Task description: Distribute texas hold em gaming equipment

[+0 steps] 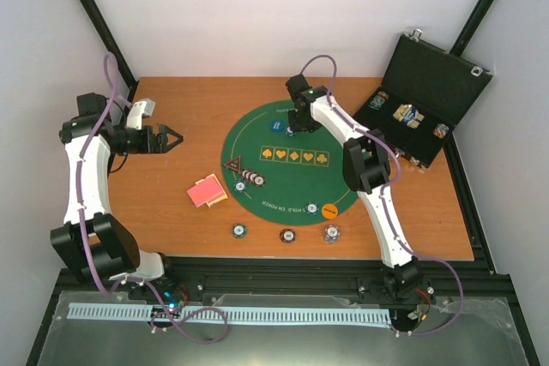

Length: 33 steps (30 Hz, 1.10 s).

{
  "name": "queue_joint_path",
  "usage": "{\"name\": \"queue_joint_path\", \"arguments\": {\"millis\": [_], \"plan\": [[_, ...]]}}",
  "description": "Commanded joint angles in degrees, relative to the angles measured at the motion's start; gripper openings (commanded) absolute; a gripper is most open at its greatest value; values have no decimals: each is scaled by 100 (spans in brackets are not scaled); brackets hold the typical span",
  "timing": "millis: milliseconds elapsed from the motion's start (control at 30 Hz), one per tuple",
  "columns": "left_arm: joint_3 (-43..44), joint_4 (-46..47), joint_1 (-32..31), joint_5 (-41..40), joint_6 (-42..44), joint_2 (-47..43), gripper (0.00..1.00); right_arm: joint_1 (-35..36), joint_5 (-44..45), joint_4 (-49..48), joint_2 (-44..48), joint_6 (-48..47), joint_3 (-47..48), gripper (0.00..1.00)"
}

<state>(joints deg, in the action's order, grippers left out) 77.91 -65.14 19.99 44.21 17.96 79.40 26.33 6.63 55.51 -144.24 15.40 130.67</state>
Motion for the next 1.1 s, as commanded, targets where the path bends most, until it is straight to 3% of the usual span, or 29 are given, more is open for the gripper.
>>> {"name": "queue_joint_path", "arguments": {"millis": [0, 333, 467, 800, 900, 1067], "plan": [[67, 85, 55, 112, 99, 18, 100, -104, -74, 130, -328, -94, 467, 43], [68, 80, 52, 78, 31, -35, 100, -218, -374, 159, -453, -60, 600, 60], [78, 75, 51, 96, 11, -134, 100, -216, -395, 276, -325, -90, 601, 62], [226, -66, 54, -141, 41, -139, 100, -208, -180, 667, 1042, -125, 452, 71], [307, -131, 52, -158, 11, -199, 100, -78, -95, 619, 1812, -65, -280, 71], [315, -243, 50, -161, -19, -273, 100, 781, 161, 59, 3404, 232, -2600, 73]]}}
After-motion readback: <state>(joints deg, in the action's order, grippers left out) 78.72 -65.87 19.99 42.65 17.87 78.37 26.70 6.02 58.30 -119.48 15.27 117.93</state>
